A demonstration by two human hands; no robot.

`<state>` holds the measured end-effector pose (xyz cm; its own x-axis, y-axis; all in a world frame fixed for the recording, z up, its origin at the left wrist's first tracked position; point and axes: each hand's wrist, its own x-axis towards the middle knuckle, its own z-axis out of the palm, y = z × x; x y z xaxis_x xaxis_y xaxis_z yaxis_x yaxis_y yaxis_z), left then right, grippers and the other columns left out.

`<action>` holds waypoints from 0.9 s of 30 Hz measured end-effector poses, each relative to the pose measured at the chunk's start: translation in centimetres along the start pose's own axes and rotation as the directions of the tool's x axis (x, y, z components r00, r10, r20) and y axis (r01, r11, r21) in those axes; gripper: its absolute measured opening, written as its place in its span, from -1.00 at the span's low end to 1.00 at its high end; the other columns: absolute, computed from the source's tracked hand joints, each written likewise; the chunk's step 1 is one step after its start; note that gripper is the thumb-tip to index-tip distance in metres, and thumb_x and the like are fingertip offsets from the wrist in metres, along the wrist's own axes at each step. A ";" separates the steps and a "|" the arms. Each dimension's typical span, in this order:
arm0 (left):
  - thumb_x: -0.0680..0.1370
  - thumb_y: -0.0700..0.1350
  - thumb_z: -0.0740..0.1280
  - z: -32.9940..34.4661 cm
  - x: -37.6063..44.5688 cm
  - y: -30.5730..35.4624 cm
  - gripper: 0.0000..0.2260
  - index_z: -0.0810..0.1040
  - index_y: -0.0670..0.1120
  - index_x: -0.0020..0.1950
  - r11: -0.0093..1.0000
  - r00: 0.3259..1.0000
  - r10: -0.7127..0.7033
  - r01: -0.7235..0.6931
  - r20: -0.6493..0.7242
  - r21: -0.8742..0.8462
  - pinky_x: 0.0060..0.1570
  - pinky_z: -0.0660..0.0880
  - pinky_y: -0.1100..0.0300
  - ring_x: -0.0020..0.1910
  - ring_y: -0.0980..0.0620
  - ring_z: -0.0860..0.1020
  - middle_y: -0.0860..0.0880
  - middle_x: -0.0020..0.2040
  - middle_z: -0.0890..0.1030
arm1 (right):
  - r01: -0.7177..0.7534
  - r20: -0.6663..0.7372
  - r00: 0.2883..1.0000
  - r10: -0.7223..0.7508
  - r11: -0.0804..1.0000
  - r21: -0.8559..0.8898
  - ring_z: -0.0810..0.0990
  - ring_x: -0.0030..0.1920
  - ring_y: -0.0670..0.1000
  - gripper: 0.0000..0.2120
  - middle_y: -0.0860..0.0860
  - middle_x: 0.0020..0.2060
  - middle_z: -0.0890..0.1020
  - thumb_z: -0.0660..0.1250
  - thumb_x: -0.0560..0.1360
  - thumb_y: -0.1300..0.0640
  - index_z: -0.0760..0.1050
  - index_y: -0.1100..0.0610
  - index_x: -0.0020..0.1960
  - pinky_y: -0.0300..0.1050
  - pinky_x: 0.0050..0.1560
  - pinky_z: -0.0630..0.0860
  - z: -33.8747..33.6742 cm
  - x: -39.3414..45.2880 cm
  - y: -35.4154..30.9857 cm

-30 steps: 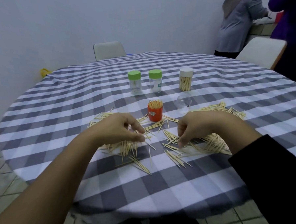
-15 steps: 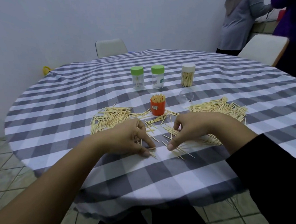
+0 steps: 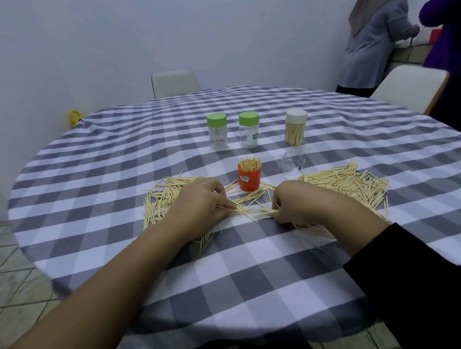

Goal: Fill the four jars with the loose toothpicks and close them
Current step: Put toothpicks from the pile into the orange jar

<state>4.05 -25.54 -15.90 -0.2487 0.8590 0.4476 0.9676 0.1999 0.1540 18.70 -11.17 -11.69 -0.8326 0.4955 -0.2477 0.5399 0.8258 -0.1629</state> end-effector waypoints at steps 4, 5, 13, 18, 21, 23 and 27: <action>0.48 -0.01 0.43 0.3 0.8 0.0 -0.86 0.71 0.04 0.00 0.996 0.999 0.044 -0.046 0.023 0.082 -0.06 0.47 0.12 -0.06 0.00 0.56 0.05 -0.03 0.65 | -0.041 -0.147 0.989 0.032 0.998 -0.054 0.56 -0.20 0.07 -0.88 0.04 -0.26 0.56 0.27 0.51 0.14 0.56 0.15 -0.04 -0.14 -0.26 0.45 0.5 2.2 0.8; 0.51 -0.01 0.40 0.3 1.0 0.1 -0.84 0.69 0.03 0.05 0.996 0.998 0.033 -0.037 0.046 0.083 0.00 0.47 0.13 0.00 0.02 0.57 0.05 0.04 0.65 | -0.058 -0.169 0.985 0.047 0.996 -0.061 0.56 -0.17 0.08 -0.86 0.03 -0.24 0.55 0.26 0.51 0.15 0.56 0.14 0.00 -0.13 -0.22 0.47 0.6 2.8 1.0; 0.64 0.03 0.12 0.4 2.2 1.1 -0.65 0.40 0.04 0.42 0.975 0.961 -0.111 0.056 0.253 0.215 0.27 0.39 0.13 0.28 -0.01 0.47 0.03 0.37 0.47 | 0.019 -0.188 0.982 -0.015 1.000 0.017 0.25 0.41 0.11 -0.39 0.09 0.42 0.28 0.26 0.48 0.08 0.19 0.10 0.49 0.06 0.38 0.27 0.2 2.6 1.4; 0.64 -0.10 0.14 0.6 2.4 0.4 -0.70 0.53 -0.07 0.31 0.979 0.969 -0.102 0.059 0.223 0.194 0.21 0.41 0.18 0.23 -0.02 0.51 0.01 0.31 0.54 | 0.018 -0.162 0.986 -0.032 0.996 -0.084 0.32 0.32 0.11 -0.54 0.12 0.33 0.36 0.16 0.56 0.09 0.25 0.12 0.44 0.03 0.29 0.35 0.8 3.9 1.2; 0.63 -0.10 0.15 0.7 2.5 0.2 -0.68 0.47 -0.07 0.36 0.967 0.967 -0.136 0.082 0.217 0.241 0.28 0.35 0.13 0.30 -0.04 0.42 -0.02 0.36 0.47 | 0.030 -0.195 0.979 -0.054 0.991 -0.128 0.34 0.24 0.11 -0.64 0.13 0.25 0.38 0.14 0.57 0.16 0.35 0.15 0.37 0.00 0.23 0.38 1.1 4.0 1.0; 0.63 -0.03 0.15 0.6 2.6 0.2 -0.60 0.31 -0.01 0.47 0.943 0.946 -0.221 0.145 0.238 0.300 0.37 0.25 0.04 0.41 -0.06 0.28 -0.03 0.47 0.32 | 0.005 -0.216 0.976 -0.032 0.992 -0.126 0.31 0.28 0.13 -0.60 0.15 0.29 0.34 0.13 0.57 0.18 0.30 0.18 0.40 0.00 0.25 0.35 1.3 4.0 1.0; 0.63 0.09 0.10 -0.1 3.1 0.2 -0.48 0.10 -0.07 0.54 0.912 0.850 -0.363 0.241 0.381 0.332 0.42 0.14 0.00 0.48 -0.08 0.18 -0.08 0.53 0.19 | -0.110 -0.146 0.985 0.093 0.988 -0.109 0.23 0.39 0.18 -0.52 0.18 0.43 0.21 0.10 0.56 0.16 0.18 0.20 0.47 0.04 0.32 0.28 0.8 3.7 0.8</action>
<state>3.43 -22.89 -14.40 -0.5467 0.8372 -0.0107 0.8367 0.5458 -0.0443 16.17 -8.88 -13.55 -0.7876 0.6045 -0.1196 0.6114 0.7908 -0.0292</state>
